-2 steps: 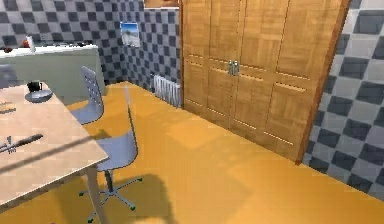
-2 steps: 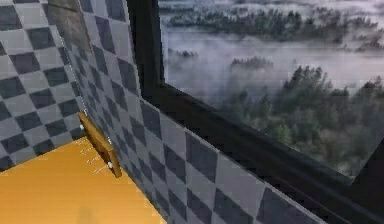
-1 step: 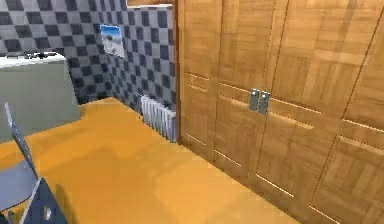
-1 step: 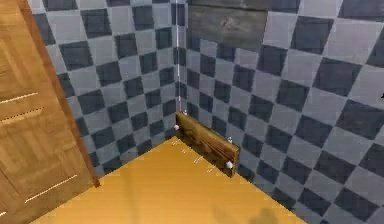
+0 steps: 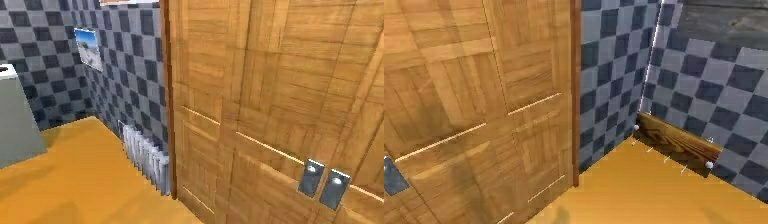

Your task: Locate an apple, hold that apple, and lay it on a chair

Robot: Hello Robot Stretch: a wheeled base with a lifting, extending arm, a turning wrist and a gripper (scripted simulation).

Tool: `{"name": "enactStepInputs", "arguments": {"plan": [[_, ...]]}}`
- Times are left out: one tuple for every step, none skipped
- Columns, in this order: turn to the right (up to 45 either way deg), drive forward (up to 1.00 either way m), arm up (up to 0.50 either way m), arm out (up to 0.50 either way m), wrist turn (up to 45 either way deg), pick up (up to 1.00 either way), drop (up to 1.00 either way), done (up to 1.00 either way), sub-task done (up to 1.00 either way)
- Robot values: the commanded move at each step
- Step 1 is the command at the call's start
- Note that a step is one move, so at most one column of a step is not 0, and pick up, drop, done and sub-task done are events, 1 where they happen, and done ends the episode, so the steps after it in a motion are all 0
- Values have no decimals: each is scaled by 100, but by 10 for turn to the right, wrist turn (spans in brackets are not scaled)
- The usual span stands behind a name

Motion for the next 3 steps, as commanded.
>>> {"name": "enactStepInputs", "arguments": {"plan": [[-450, 0, 0, 0, 0, 0, 0, 0, 0], [-60, 0, 0, 0, 0, 0, 0, 0, 0], [0, 5, 0, 0, 0, 0, 0, 0, 0]]}}
